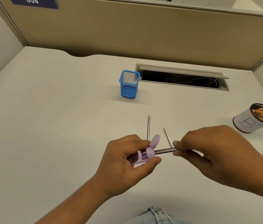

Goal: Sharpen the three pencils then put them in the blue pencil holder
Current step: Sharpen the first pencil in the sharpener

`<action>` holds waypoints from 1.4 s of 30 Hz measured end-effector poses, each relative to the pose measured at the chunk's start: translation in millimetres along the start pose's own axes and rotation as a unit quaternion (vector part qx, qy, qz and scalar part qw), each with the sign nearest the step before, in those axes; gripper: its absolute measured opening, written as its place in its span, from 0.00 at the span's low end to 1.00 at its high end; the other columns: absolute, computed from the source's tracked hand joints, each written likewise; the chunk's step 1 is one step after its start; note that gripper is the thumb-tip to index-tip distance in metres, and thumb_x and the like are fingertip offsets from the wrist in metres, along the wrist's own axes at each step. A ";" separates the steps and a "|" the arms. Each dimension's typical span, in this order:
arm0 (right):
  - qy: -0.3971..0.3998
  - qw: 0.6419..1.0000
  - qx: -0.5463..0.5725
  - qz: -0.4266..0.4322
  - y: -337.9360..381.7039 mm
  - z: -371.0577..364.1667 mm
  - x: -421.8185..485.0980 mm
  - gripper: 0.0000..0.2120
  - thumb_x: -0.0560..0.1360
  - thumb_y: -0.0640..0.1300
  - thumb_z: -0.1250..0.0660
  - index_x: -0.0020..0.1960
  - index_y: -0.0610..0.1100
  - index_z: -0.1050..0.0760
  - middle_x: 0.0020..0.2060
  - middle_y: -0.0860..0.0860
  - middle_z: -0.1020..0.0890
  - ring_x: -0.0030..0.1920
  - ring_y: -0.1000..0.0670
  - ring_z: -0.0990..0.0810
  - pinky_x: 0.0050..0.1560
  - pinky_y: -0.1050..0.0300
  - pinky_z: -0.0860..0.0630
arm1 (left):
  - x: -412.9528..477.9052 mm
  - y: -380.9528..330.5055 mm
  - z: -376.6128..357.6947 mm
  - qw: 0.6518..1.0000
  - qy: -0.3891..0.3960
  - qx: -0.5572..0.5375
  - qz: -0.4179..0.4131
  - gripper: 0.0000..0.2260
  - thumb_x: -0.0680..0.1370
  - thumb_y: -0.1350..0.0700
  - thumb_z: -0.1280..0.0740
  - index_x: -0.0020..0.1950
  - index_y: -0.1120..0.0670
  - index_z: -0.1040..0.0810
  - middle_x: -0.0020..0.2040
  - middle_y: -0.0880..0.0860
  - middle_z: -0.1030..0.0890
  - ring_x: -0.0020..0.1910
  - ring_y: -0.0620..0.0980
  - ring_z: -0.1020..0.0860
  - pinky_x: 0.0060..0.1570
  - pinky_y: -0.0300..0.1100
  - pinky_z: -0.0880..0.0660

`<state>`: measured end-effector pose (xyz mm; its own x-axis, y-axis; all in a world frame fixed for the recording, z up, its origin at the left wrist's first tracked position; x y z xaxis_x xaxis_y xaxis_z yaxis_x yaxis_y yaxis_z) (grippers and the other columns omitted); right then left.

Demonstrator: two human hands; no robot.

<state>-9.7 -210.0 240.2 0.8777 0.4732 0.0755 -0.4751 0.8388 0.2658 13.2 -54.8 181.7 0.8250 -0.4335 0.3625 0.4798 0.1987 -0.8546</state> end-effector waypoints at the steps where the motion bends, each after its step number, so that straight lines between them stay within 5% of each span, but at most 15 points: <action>1: 0.055 0.989 0.100 -0.099 -14.2 -7.2 2.4 0.10 0.75 0.55 0.33 0.38 0.53 0.19 0.27 0.59 0.20 0.25 0.56 0.27 0.26 0.66 0.32 | 0.2 -5.2 -1.2 0.999 0.005 0.035 -0.028 0.08 0.72 0.53 0.25 0.46 0.57 0.15 0.36 0.46 0.21 0.33 0.38 0.29 0.35 0.27 0.35; 3: 0.146 0.916 0.283 -0.245 -33.7 -29.4 -6.7 0.08 0.72 0.53 0.28 0.37 0.53 0.19 0.28 0.57 0.17 0.25 0.57 0.29 0.27 0.67 0.33 | -1.1 -13.1 -6.4 0.994 0.019 0.082 -0.069 0.07 0.72 0.55 0.24 0.44 0.58 0.16 0.35 0.48 0.21 0.34 0.38 0.32 0.36 0.27 0.36; 5: 0.189 0.885 0.330 -0.268 -36.2 -37.2 -13.1 0.05 0.72 0.51 0.25 0.38 0.53 0.19 0.31 0.55 0.15 0.26 0.56 0.26 0.28 0.62 0.29 | -0.9 -15.3 -7.7 0.994 0.024 0.085 -0.071 0.06 0.71 0.55 0.24 0.43 0.57 0.16 0.34 0.45 0.24 0.33 0.37 0.33 0.36 0.26 0.37; 8: 0.127 0.938 0.264 -0.186 -33.0 -18.3 -11.9 0.07 0.69 0.51 0.26 0.44 0.59 0.22 0.37 0.61 0.16 0.30 0.59 0.20 0.31 0.67 0.26 | 0.0 -9.5 -3.5 0.999 0.023 0.027 -0.019 0.06 0.71 0.53 0.24 0.44 0.55 0.16 0.34 0.40 0.26 0.31 0.38 0.31 0.34 0.26 0.37; 11: 0.069 0.996 0.064 -0.009 -14.9 5.5 -6.0 0.05 0.71 0.51 0.28 0.41 0.57 0.24 0.34 0.62 0.19 0.32 0.60 0.21 0.29 0.68 0.27 | -4.2 -4.6 -3.6 0.999 0.028 -0.010 0.024 0.08 0.71 0.51 0.24 0.44 0.54 0.15 0.33 0.44 0.23 0.30 0.43 0.28 0.33 0.28 0.34; 15: -0.005 0.985 -0.118 0.123 -0.5 8.1 -12.7 0.07 0.78 0.50 0.33 0.45 0.49 0.20 0.36 0.54 0.16 0.32 0.45 0.20 0.27 0.52 0.25 | -10.5 -1.2 -4.0 0.996 0.013 -0.053 0.069 0.07 0.70 0.50 0.25 0.43 0.52 0.15 0.34 0.43 0.21 0.31 0.42 0.26 0.32 0.28 0.33; 20: -0.083 0.975 -0.140 0.150 12.0 10.6 -19.9 0.12 0.78 0.47 0.32 0.39 0.42 0.20 0.31 0.49 0.19 0.26 0.44 0.26 0.23 0.53 0.29 | -13.0 -2.9 -4.4 0.995 -0.023 -0.074 0.066 0.07 0.70 0.51 0.25 0.43 0.53 0.15 0.33 0.40 0.22 0.30 0.40 0.27 0.32 0.26 0.35; 23: 0.037 0.996 0.064 -0.043 -8.6 -8.7 -13.6 0.14 0.76 0.59 0.34 0.37 0.52 0.26 0.25 0.59 0.24 0.25 0.57 0.30 0.25 0.65 0.35 | -14.7 -9.3 -3.6 1.000 -0.015 -0.003 -0.007 0.06 0.72 0.53 0.24 0.44 0.55 0.16 0.35 0.39 0.24 0.32 0.37 0.30 0.32 0.30 0.33; 26: 0.183 0.869 0.355 -0.293 -33.4 -44.7 -29.7 0.15 0.71 0.58 0.27 0.33 0.49 0.24 0.24 0.55 0.22 0.25 0.56 0.32 0.27 0.65 0.35 | -17.0 -15.1 -9.9 0.996 0.023 0.054 -0.064 0.07 0.73 0.53 0.25 0.42 0.56 0.18 0.35 0.42 0.26 0.34 0.34 0.33 0.35 0.27 0.36; 28: 0.209 0.864 0.351 -0.296 -34.3 -48.9 -34.3 0.13 0.71 0.57 0.26 0.33 0.51 0.23 0.26 0.54 0.19 0.25 0.54 0.32 0.27 0.63 0.35 | -14.7 -12.3 -10.8 0.997 0.036 0.044 -0.055 0.06 0.73 0.53 0.24 0.43 0.55 0.18 0.35 0.40 0.27 0.34 0.34 0.32 0.36 0.25 0.37; 33: 0.028 0.998 0.028 -0.039 -13.9 -1.2 -20.3 0.11 0.72 0.62 0.31 0.41 0.55 0.24 0.32 0.58 0.20 0.30 0.55 0.23 0.27 0.65 0.28 | -16.4 10.5 -15.3 0.991 0.056 -0.079 0.087 0.07 0.71 0.50 0.24 0.43 0.52 0.16 0.33 0.45 0.22 0.31 0.41 0.28 0.33 0.29 0.33; 35: -0.019 0.988 -0.101 0.118 6.9 2.3 -22.9 0.13 0.77 0.53 0.33 0.40 0.47 0.21 0.32 0.53 0.20 0.27 0.48 0.25 0.22 0.53 0.28 | -18.1 13.0 -19.3 0.985 0.053 -0.113 0.118 0.08 0.70 0.48 0.25 0.43 0.51 0.15 0.33 0.44 0.22 0.31 0.40 0.28 0.32 0.30 0.33; 37: -0.031 0.976 -0.146 0.157 12.3 -2.2 -27.0 0.15 0.78 0.51 0.34 0.37 0.43 0.22 0.29 0.49 0.22 0.25 0.44 0.27 0.19 0.52 0.31 | -16.8 10.1 -19.6 0.986 0.039 -0.118 0.108 0.06 0.71 0.48 0.25 0.43 0.49 0.15 0.34 0.43 0.21 0.31 0.40 0.28 0.32 0.29 0.33; 40: 0.070 0.997 0.027 -0.033 -8.7 -14.8 -14.9 0.18 0.76 0.60 0.35 0.33 0.51 0.32 0.23 0.56 0.29 0.23 0.54 0.34 0.22 0.59 0.35 | -13.7 -5.0 -12.2 1.000 0.018 -0.001 -0.012 0.06 0.73 0.52 0.24 0.45 0.53 0.16 0.36 0.44 0.21 0.32 0.39 0.29 0.34 0.27 0.35; 42: 0.178 0.907 0.291 -0.246 -28.9 -40.6 -23.6 0.20 0.73 0.59 0.29 0.31 0.49 0.32 0.21 0.55 0.28 0.22 0.56 0.35 0.24 0.65 0.37 | -17.2 -14.2 -15.8 0.992 0.035 0.074 -0.098 0.07 0.74 0.53 0.25 0.45 0.56 0.17 0.36 0.48 0.21 0.34 0.42 0.29 0.35 0.29 0.35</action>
<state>-19.2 -234.5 191.7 0.8494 0.2234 -0.4782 0.1736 0.7374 0.6528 -12.5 -64.1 181.8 0.6907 -0.5364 0.4849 0.6723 0.2295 -0.7038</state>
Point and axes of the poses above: each hand's wrist, its own x-axis towards the middle knuckle, its own z-axis out of the back of the hand, y = z × x, the point moved 8 cm from there along x, towards the middle knuckle
